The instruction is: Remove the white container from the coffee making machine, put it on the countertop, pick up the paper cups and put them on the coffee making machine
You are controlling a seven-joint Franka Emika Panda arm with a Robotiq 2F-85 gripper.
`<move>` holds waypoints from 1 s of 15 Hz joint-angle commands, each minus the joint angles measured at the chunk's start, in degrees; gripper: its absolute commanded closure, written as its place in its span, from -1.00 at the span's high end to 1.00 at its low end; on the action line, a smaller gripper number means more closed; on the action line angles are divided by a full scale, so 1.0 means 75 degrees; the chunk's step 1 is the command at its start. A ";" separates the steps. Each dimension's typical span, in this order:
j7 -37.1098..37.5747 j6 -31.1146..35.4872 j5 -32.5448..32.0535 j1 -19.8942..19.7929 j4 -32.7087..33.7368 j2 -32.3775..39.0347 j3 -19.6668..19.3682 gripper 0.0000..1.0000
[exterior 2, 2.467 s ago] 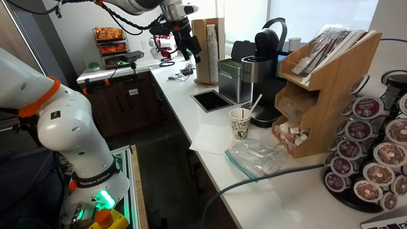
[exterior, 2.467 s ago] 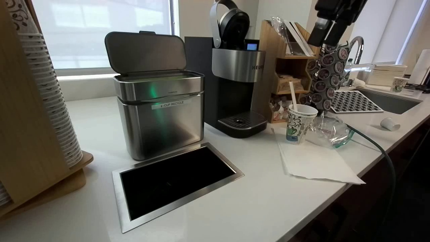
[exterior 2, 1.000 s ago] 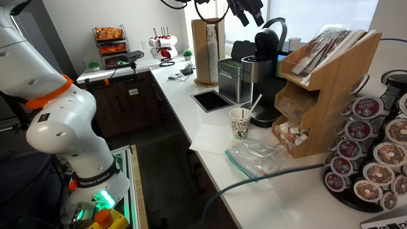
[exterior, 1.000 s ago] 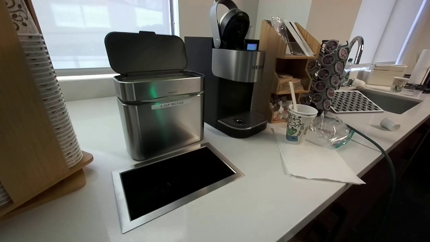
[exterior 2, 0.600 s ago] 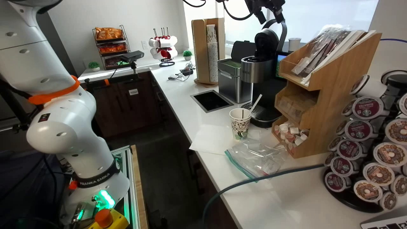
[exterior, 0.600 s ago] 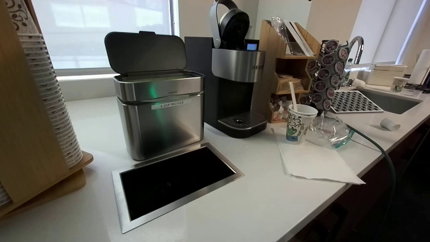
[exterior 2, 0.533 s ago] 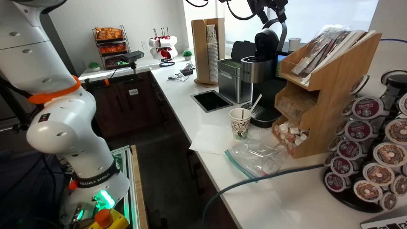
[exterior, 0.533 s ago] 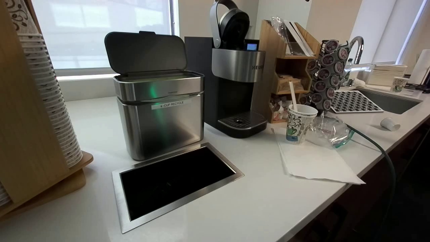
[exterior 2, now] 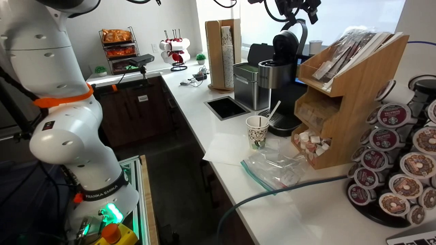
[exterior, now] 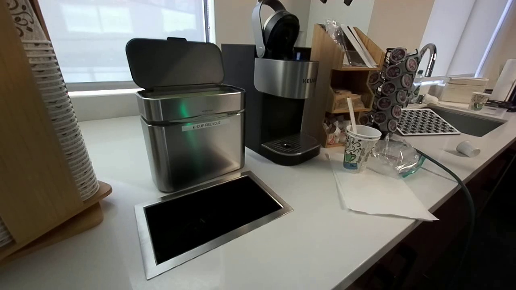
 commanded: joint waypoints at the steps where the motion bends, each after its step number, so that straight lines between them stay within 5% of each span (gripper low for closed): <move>1: -0.0013 -0.0027 0.0015 0.0099 0.0057 0.0032 -0.0101 1.00; 15: -0.1948 0.0189 0.1081 -0.0075 0.0669 0.1068 -0.0032 1.00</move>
